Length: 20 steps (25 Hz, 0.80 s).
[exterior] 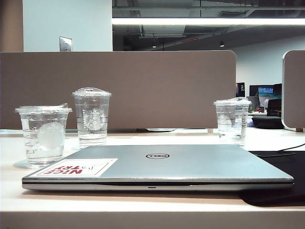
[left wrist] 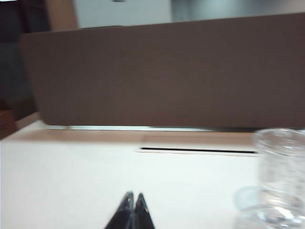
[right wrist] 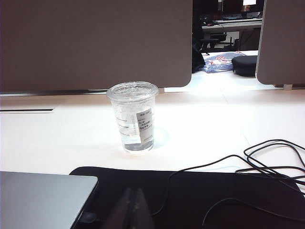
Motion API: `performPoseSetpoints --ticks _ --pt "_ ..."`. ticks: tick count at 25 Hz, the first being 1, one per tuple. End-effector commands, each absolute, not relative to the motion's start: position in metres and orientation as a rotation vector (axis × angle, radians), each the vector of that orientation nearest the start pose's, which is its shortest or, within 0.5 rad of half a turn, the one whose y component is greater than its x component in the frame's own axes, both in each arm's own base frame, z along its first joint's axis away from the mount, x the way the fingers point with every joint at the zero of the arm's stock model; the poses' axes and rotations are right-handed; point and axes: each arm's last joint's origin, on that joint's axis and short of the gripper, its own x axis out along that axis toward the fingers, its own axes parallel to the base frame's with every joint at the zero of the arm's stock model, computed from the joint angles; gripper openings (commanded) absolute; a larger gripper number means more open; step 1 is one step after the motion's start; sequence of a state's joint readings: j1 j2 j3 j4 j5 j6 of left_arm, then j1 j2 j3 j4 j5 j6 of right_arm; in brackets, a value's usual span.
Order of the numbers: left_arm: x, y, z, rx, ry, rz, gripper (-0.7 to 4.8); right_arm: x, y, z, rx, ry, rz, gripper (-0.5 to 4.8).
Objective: Pick up the coffee cup on the middle and place it on the left side of the laptop.
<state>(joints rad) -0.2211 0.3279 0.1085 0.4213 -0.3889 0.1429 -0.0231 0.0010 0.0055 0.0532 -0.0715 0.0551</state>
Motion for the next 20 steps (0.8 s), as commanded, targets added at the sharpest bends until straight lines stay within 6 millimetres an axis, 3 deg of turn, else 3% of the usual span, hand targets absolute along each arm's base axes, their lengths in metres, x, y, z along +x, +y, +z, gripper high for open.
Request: performPoseSetpoints --ticks 1,6,8,10,20 --pt "0.111 -0.005 0.212 0.019 -0.181 0.222 -0.06 0.097 0.000 0.171 0.049 -0.070 0.049 -0.05" --pt "0.103 0.006 0.197 0.016 -0.106 0.232 -0.05 0.097 0.000 0.169 0.049 -0.056 0.049 -0.05" --pt "0.101 0.009 0.175 0.008 -0.093 0.249 -0.05 0.097 0.000 0.169 0.050 -0.050 0.049 -0.05" --pt "0.099 0.008 0.169 0.015 -0.032 0.236 -0.05 0.097 0.000 0.169 0.050 -0.050 0.049 -0.05" --pt "0.097 0.008 0.160 0.011 0.055 0.215 -0.05 0.097 0.000 0.169 0.050 -0.049 0.048 -0.05"
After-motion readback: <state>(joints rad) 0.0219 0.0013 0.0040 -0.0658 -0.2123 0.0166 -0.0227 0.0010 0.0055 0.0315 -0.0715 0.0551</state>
